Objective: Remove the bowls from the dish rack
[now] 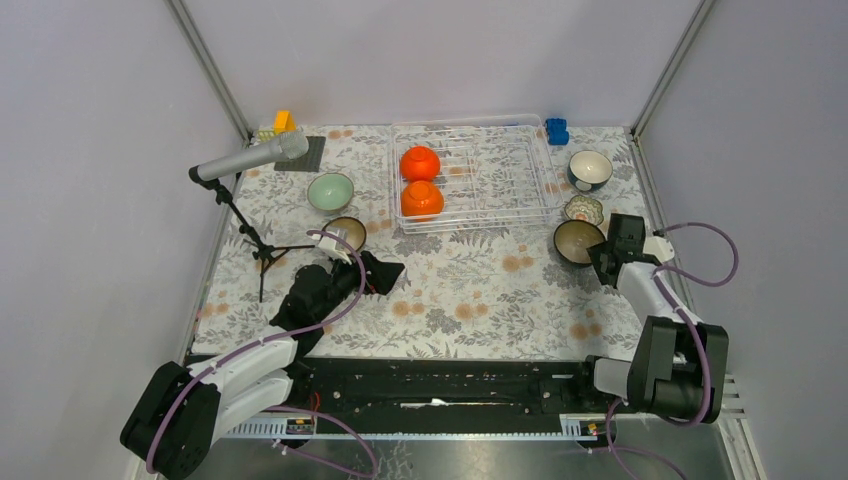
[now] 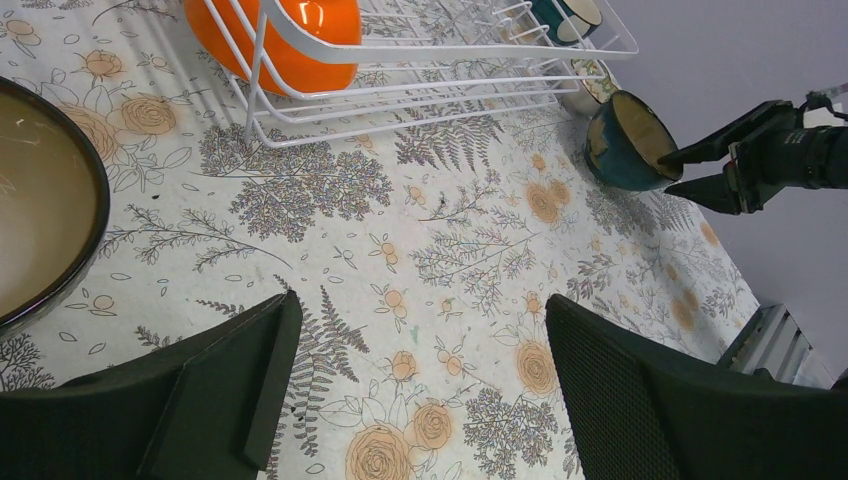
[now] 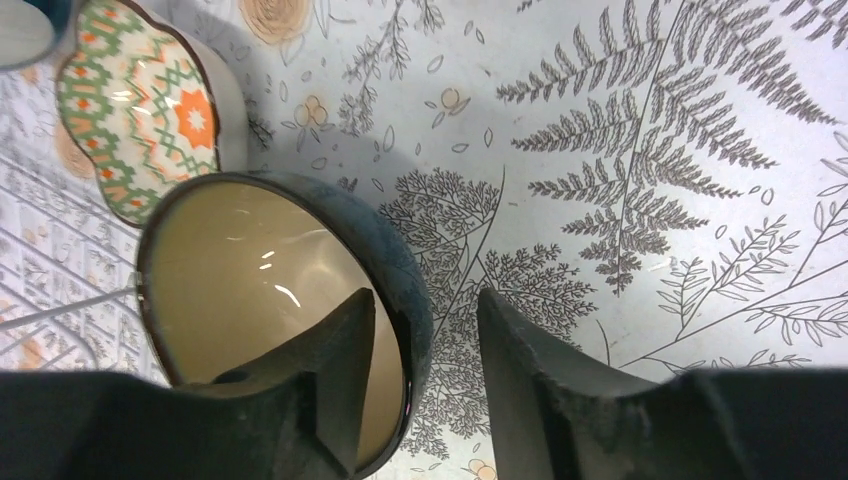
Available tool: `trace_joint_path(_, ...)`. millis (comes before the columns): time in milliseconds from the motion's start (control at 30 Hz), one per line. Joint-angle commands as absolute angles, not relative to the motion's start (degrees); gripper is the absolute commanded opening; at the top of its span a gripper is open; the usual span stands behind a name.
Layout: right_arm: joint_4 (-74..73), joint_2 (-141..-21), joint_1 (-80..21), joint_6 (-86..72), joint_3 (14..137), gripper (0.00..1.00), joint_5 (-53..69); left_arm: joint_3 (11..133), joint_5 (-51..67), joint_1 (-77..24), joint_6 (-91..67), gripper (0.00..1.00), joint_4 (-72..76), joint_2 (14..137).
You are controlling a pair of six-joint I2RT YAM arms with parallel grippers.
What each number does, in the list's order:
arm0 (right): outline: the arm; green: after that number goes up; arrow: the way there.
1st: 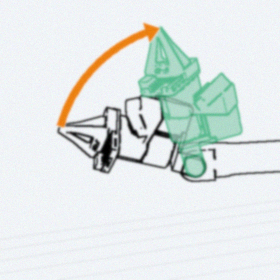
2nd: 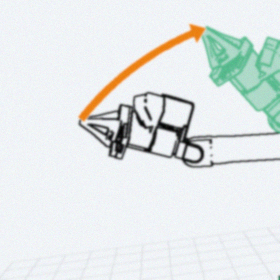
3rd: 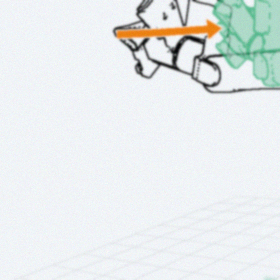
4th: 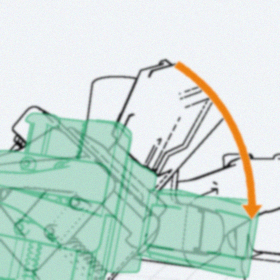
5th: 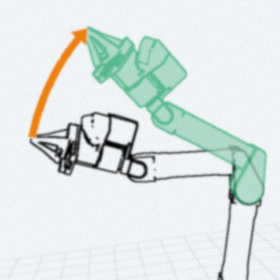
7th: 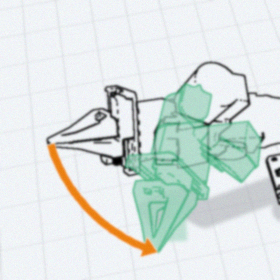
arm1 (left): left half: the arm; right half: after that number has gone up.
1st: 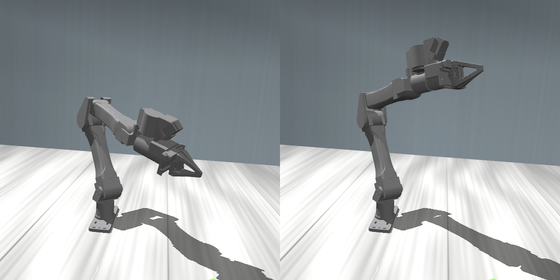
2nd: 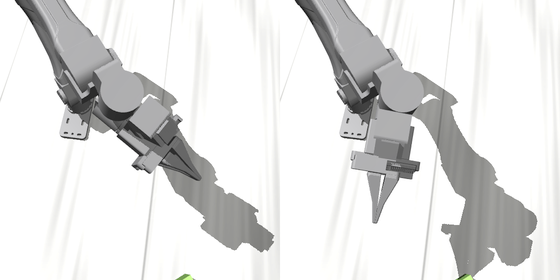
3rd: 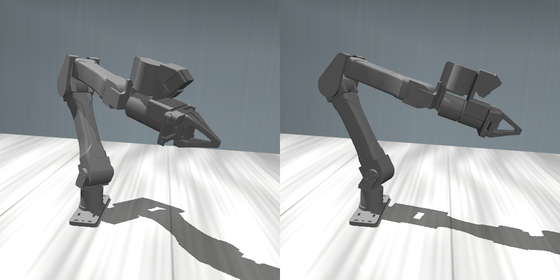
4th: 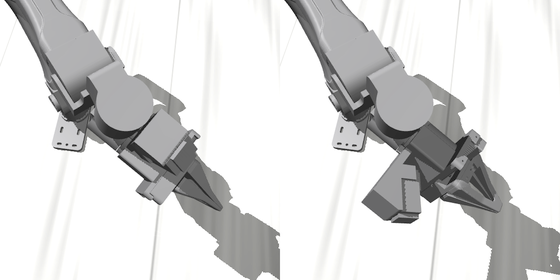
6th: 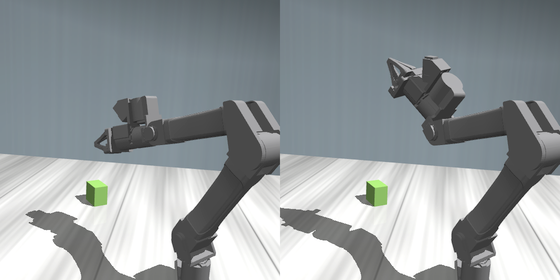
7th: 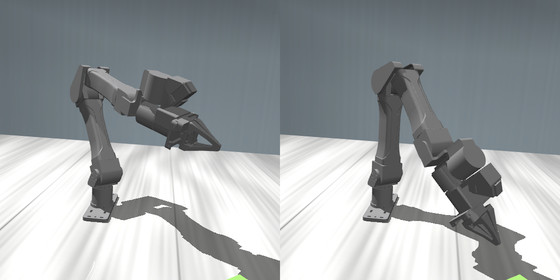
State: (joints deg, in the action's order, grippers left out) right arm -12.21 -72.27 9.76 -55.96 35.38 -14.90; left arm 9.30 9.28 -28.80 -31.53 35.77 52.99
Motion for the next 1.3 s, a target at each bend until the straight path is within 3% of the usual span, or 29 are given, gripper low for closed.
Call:
trace_joint_path(0,-11.78,-68.58,9.80,-55.71,36.08,0.55,-19.74,10.90,10.04,-28.87,-31.24,0.97,38.86,52.73)
trace_joint_path(100,-12.29,-66.80,9.84,-54.06,36.83,0.67,-19.74,10.86,9.94,-28.92,-31.28,0.97,38.75,52.58)
trace_joint_path(200,-13.56,-64.50,9.84,-49.96,38.71,0.74,-17.84,10.81,9.79,-28.91,-31.27,0.97,38.76,52.47)
trace_joint_path(333,-12.60,-60.58,9.67,-41.78,41.89,0.82,-10.62,10.81,9.92,-28.92,-31.36,0.97,39.14,52.77)
trace_joint_path(500,-7.71,-57.72,8.36,-34.31,44.17,0.99,2.92,10.90,10.11,-28.86,-31.44,0.97,39.29,52.86)
trace_joint_path(867,-7.56,-73.83,-11.89,-27.21,59.61,0.98,13.52,10.91,9.85,-28.92,-31.20,0.97,38.59,52.14)
trace_joint_path(1267,-13.66,-99.91,-24.49,-26.40,84.11,1.00,8.95,10.86,10.41,-28.92,-31.31,0.97,38.67,51.75)
